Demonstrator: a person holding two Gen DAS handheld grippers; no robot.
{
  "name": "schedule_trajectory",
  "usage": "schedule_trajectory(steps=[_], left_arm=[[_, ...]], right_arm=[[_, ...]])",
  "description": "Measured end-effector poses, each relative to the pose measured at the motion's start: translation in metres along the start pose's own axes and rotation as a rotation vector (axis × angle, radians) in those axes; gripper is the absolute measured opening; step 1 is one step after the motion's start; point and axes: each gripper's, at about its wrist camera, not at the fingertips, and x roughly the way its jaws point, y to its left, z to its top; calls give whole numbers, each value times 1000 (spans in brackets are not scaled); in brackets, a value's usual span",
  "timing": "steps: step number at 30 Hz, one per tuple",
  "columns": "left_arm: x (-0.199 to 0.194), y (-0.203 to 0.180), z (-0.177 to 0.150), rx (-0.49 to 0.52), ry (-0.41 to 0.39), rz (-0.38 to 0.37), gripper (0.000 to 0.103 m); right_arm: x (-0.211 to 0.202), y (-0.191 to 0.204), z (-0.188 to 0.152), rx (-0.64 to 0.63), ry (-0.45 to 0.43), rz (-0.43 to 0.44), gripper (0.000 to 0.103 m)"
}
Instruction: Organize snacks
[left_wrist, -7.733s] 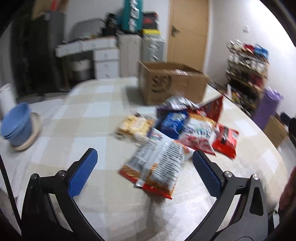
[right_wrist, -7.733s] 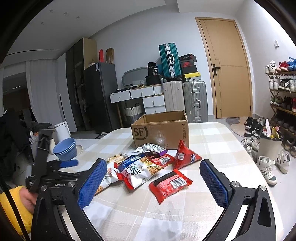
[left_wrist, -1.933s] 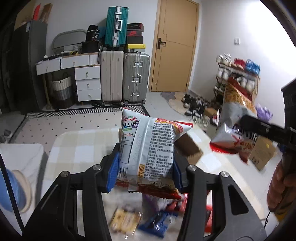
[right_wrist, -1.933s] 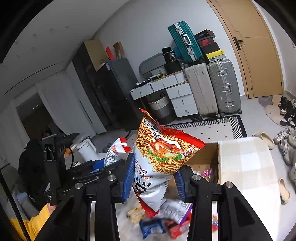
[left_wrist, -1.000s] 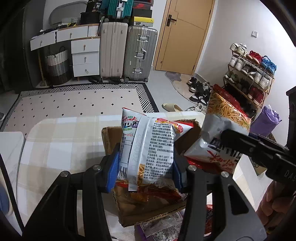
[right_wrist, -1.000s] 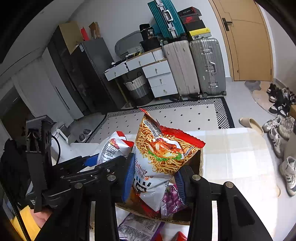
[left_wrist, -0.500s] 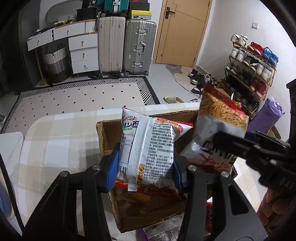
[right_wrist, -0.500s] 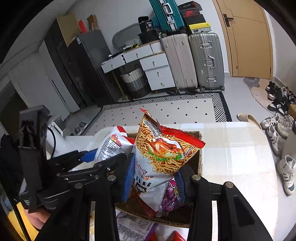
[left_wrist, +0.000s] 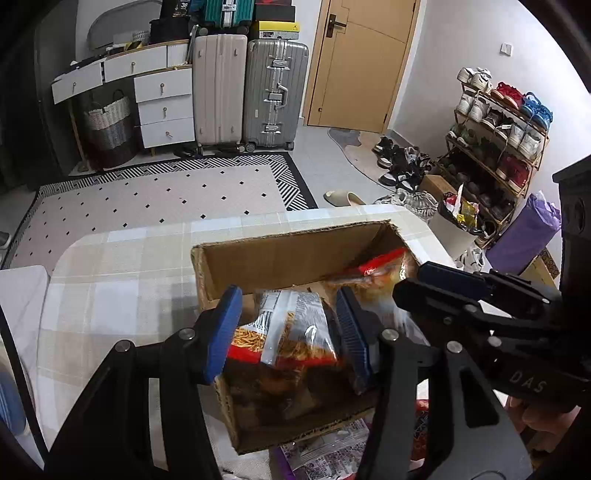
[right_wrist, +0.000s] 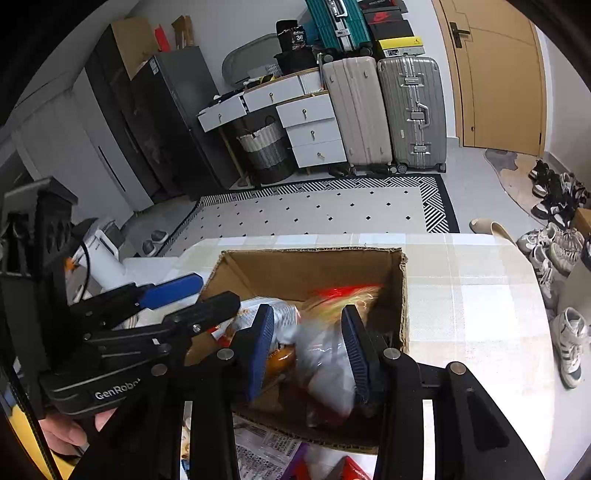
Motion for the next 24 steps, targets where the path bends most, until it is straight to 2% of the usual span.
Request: schedule_trajectory(steps=[3,13,17,20,24], left_arm=[[-5,4,0,-9,0,0,51],[-46,12,-20,-20,-23,19,54],[-71,11,-23,-24,-42,18,60],[-98,6,-26,-16,-65,22,62],[-139,-5,-35,1,-112,24,70]], right_arm=[[1,2,0,-14,0,-24,40],[-31,3,-2,6,-48,2,40],[-57,6,-3,5,-79,11,40],[-81,15,-6,-1,-106,20,40],[-120,29,-15,-18,-158,42,40]])
